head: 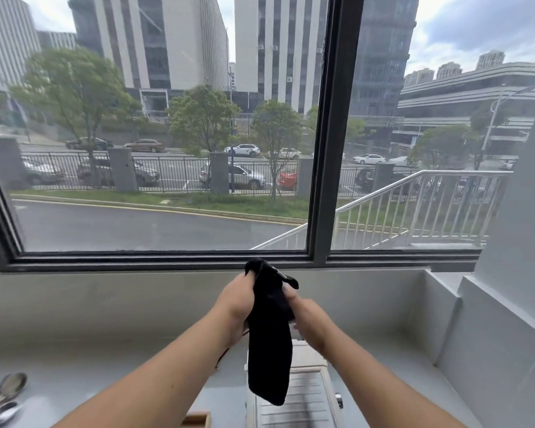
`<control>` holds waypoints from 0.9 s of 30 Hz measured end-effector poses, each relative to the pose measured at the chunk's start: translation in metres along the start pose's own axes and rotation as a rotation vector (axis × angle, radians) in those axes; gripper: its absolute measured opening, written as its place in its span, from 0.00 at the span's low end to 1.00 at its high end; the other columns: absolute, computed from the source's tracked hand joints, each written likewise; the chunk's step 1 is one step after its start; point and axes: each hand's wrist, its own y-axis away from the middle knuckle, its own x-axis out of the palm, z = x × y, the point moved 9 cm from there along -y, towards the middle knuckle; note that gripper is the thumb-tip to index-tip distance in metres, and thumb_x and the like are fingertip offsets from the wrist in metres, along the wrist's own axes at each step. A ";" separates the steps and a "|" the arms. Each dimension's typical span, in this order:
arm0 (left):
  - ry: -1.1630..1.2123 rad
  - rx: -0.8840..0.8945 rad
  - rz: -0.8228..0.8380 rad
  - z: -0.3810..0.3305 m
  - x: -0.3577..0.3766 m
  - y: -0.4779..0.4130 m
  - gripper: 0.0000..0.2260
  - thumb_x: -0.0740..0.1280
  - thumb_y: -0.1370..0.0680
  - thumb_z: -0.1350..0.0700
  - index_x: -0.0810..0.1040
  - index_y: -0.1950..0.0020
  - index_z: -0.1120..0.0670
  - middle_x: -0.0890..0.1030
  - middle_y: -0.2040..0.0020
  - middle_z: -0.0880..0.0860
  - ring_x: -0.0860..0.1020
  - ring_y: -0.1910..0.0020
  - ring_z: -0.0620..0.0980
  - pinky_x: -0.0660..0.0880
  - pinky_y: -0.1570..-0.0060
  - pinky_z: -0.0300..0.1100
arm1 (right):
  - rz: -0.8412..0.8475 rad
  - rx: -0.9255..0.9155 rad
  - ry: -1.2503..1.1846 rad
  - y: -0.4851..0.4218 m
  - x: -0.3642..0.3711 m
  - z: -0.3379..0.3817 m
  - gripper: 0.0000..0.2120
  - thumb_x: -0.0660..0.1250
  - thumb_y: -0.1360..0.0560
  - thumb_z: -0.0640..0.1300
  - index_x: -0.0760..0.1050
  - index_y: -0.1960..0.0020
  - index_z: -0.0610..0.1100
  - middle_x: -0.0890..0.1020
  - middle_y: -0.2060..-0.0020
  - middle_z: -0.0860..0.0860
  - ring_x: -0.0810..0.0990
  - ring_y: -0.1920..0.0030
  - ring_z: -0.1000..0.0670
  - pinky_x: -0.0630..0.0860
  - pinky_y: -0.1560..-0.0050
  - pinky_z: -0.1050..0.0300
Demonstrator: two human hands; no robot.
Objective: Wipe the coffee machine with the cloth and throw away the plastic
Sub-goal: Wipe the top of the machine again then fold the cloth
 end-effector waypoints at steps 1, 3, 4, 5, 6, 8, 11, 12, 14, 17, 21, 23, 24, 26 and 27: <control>-0.016 -0.009 0.002 -0.001 0.001 0.004 0.17 0.57 0.13 0.43 0.83 0.41 0.50 0.89 0.49 0.54 0.88 0.52 0.55 0.85 0.60 0.48 | 0.028 -0.002 -0.059 -0.004 0.006 0.003 0.36 0.56 0.34 0.80 0.87 0.50 0.54 0.89 0.52 0.53 0.86 0.49 0.52 0.79 0.44 0.52; -0.127 0.008 -0.032 -0.004 -0.004 0.009 0.18 0.57 0.13 0.41 0.82 0.42 0.48 0.89 0.49 0.52 0.88 0.54 0.51 0.80 0.69 0.39 | 0.053 -0.038 -0.076 -0.008 0.016 0.012 0.37 0.62 0.35 0.77 0.85 0.44 0.49 0.89 0.50 0.51 0.87 0.46 0.50 0.81 0.40 0.47; -0.193 0.026 -0.064 -0.006 -0.010 0.009 0.17 0.58 0.14 0.41 0.82 0.42 0.49 0.88 0.49 0.52 0.87 0.54 0.50 0.78 0.68 0.38 | 0.039 -0.059 -0.050 -0.010 0.018 0.015 0.35 0.64 0.34 0.75 0.85 0.45 0.48 0.89 0.50 0.51 0.87 0.47 0.50 0.82 0.39 0.46; -0.237 0.042 -0.092 -0.007 -0.015 0.008 0.17 0.59 0.14 0.42 0.82 0.43 0.50 0.88 0.48 0.53 0.86 0.52 0.51 0.79 0.64 0.39 | 0.013 -0.078 -0.003 -0.013 0.017 0.018 0.32 0.64 0.32 0.74 0.84 0.47 0.47 0.89 0.52 0.51 0.87 0.48 0.49 0.82 0.41 0.45; -0.259 0.050 -0.116 -0.009 -0.020 0.009 0.16 0.59 0.14 0.42 0.82 0.43 0.51 0.87 0.47 0.54 0.86 0.50 0.53 0.80 0.59 0.42 | -0.013 -0.091 0.051 -0.017 0.016 0.019 0.29 0.64 0.30 0.72 0.83 0.51 0.46 0.88 0.55 0.51 0.86 0.51 0.49 0.82 0.44 0.46; -0.255 0.036 -0.153 -0.009 -0.029 0.009 0.17 0.60 0.14 0.42 0.82 0.43 0.52 0.87 0.48 0.55 0.86 0.49 0.55 0.82 0.54 0.47 | -0.035 -0.097 0.101 -0.020 0.013 0.021 0.26 0.62 0.25 0.69 0.78 0.58 0.44 0.84 0.62 0.51 0.81 0.60 0.49 0.77 0.53 0.49; -0.168 0.011 -0.201 -0.008 -0.040 0.008 0.13 0.64 0.15 0.45 0.81 0.43 0.53 0.88 0.49 0.55 0.87 0.51 0.55 0.82 0.59 0.45 | 0.068 -0.043 -0.066 -0.021 0.022 0.016 0.26 0.59 0.19 0.65 0.81 0.59 0.45 0.83 0.66 0.52 0.80 0.65 0.52 0.76 0.56 0.52; -0.144 0.010 -0.208 -0.008 -0.042 0.008 0.11 0.65 0.16 0.49 0.81 0.43 0.54 0.88 0.49 0.56 0.87 0.53 0.56 0.81 0.61 0.45 | 0.102 -0.008 -0.119 -0.020 0.025 0.014 0.27 0.57 0.17 0.65 0.83 0.58 0.47 0.84 0.65 0.52 0.81 0.65 0.52 0.77 0.56 0.52; -0.128 0.016 -0.203 -0.008 -0.043 0.008 0.07 0.67 0.17 0.55 0.83 0.44 0.56 0.89 0.51 0.58 0.88 0.56 0.55 0.81 0.63 0.44 | 0.145 -0.004 -0.154 -0.020 0.031 0.014 0.28 0.57 0.18 0.67 0.85 0.56 0.48 0.86 0.63 0.52 0.82 0.62 0.50 0.79 0.55 0.52; -0.146 0.035 -0.156 -0.009 -0.038 0.008 0.10 0.64 0.19 0.64 0.83 0.44 0.57 0.89 0.54 0.58 0.88 0.59 0.53 0.82 0.65 0.43 | 0.129 -0.091 -0.076 -0.020 0.033 0.023 0.31 0.64 0.30 0.73 0.84 0.53 0.45 0.85 0.63 0.54 0.83 0.61 0.54 0.79 0.57 0.57; -0.237 0.071 -0.158 -0.010 -0.034 0.011 0.14 0.62 0.20 0.66 0.83 0.42 0.55 0.89 0.52 0.58 0.88 0.53 0.57 0.82 0.60 0.45 | 0.017 -0.159 0.067 -0.024 0.021 0.030 0.17 0.66 0.21 0.61 0.80 0.59 0.49 0.82 0.70 0.58 0.79 0.68 0.60 0.72 0.66 0.62; -0.237 0.089 -0.186 -0.010 -0.034 0.012 0.14 0.61 0.20 0.66 0.83 0.42 0.54 0.89 0.52 0.57 0.88 0.52 0.57 0.83 0.58 0.47 | 0.004 -0.151 0.112 -0.028 0.018 0.027 0.15 0.64 0.20 0.52 0.76 0.63 0.47 0.80 0.71 0.56 0.77 0.68 0.53 0.71 0.64 0.55; -0.233 0.098 -0.209 -0.011 -0.035 0.012 0.14 0.61 0.20 0.66 0.83 0.42 0.54 0.89 0.51 0.57 0.87 0.51 0.57 0.82 0.55 0.48 | -0.001 -0.149 0.143 -0.030 0.015 0.026 0.15 0.63 0.20 0.49 0.74 0.64 0.47 0.78 0.71 0.53 0.75 0.68 0.51 0.69 0.63 0.53; -0.256 0.115 -0.256 -0.013 -0.037 0.015 0.13 0.62 0.21 0.64 0.80 0.41 0.52 0.87 0.47 0.56 0.85 0.49 0.55 0.82 0.51 0.48 | -0.022 -0.135 0.170 -0.032 0.009 0.025 0.14 0.60 0.20 0.47 0.69 0.64 0.46 0.74 0.69 0.50 0.71 0.67 0.49 0.66 0.63 0.51; -0.286 0.114 -0.277 -0.013 -0.039 0.017 0.13 0.63 0.21 0.62 0.77 0.39 0.50 0.86 0.46 0.54 0.84 0.48 0.53 0.82 0.49 0.49 | -0.036 -0.125 0.121 -0.033 0.005 0.025 0.13 0.59 0.20 0.46 0.68 0.63 0.46 0.73 0.68 0.49 0.70 0.65 0.48 0.65 0.63 0.51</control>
